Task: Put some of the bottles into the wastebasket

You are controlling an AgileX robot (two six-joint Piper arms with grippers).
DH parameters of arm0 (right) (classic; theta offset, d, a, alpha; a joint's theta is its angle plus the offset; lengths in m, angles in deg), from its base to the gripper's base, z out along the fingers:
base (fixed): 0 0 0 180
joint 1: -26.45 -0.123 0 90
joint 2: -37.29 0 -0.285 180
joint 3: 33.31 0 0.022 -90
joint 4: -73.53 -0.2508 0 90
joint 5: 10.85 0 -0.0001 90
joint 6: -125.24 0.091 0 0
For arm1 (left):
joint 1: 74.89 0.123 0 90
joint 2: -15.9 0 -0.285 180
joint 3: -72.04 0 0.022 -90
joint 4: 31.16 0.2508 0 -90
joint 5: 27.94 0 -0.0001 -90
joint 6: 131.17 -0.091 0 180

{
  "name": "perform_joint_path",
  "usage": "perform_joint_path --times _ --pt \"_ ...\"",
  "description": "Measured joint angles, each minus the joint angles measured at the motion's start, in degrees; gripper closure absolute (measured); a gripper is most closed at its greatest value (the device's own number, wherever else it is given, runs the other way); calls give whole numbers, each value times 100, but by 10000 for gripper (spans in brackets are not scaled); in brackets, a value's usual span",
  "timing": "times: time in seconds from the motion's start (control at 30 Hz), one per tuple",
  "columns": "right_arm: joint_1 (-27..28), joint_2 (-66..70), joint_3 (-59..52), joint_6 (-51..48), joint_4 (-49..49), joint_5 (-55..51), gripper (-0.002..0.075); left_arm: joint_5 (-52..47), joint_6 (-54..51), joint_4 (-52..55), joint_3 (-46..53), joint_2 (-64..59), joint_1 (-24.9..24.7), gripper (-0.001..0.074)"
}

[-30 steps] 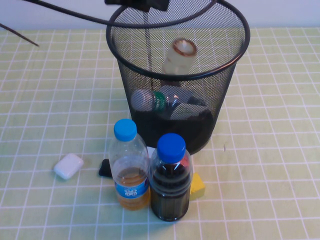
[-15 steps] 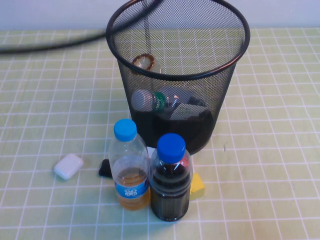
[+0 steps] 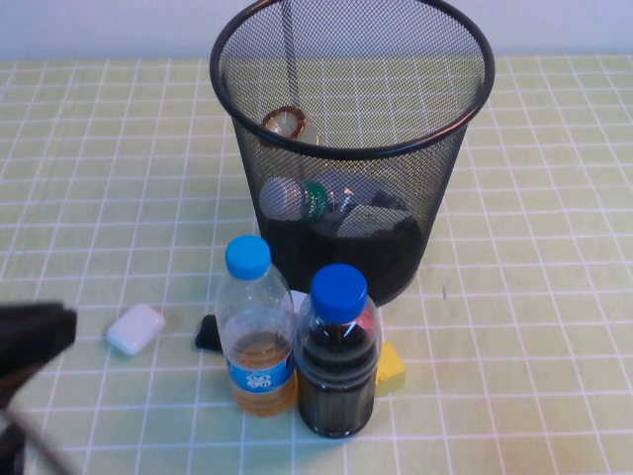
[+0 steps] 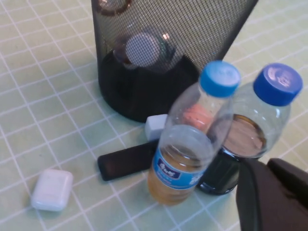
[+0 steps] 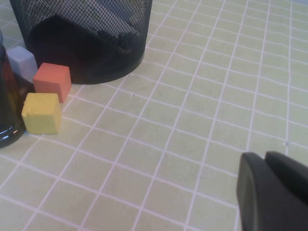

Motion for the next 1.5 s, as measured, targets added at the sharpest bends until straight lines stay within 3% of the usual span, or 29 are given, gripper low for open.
perform_joint_path --times 0.23,0.53,0.93,1.27,1.5 --pt "0 0 0 0 0 9 734 1192 163 -444 1602 1705 -9 736" --pt "0 0 0 0 12 22 734 1516 183 -419 1951 2096 -9 736" --pt "0 0 0 9 12 35 734 1777 284 1589 2067 2096 35 737" --pt "0 0 0 9 12 35 734 3716 551 1739 3330 2385 1297 736" --pt "0 0 0 9 12 35 734 4053 611 1387 4445 3242 1885 736"
